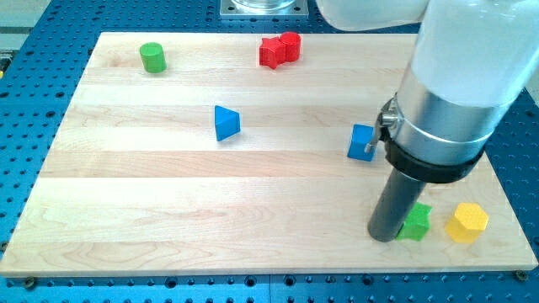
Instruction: Push the green circle diagonal to the triangle
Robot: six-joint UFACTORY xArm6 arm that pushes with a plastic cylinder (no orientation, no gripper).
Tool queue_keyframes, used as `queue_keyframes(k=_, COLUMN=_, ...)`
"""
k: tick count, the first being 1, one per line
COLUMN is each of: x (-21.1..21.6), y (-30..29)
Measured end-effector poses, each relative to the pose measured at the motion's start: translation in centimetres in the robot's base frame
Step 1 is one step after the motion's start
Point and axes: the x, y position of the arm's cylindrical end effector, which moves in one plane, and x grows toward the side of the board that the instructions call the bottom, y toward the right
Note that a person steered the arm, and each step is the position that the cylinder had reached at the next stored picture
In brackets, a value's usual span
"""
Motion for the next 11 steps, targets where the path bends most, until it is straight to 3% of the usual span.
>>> queue_keyframes(k=1, x=-2.1, y=-4.5)
queue_keyframes(k=2, x=-5.4, y=-19.0)
queue_keyframes(k=3, x=-13.1, y=-31.9)
queue_keyframes(k=4, x=-22.4, y=-36.9)
queue_keyframes(k=5, x=-29.4, y=-37.2)
queue_keyframes(k=6, x=-33.2, y=-37.0)
queue_keyframes(k=7, x=-34.6, y=-33.4)
queue_keyframes(k=8, x=-30.8, y=-30.5)
queue_keyframes(k=9, x=-30.1, y=-31.2)
queue_keyframes(k=10, x=-34.5, y=-31.6)
queue_keyframes(k=11, x=-32.1, y=-35.6)
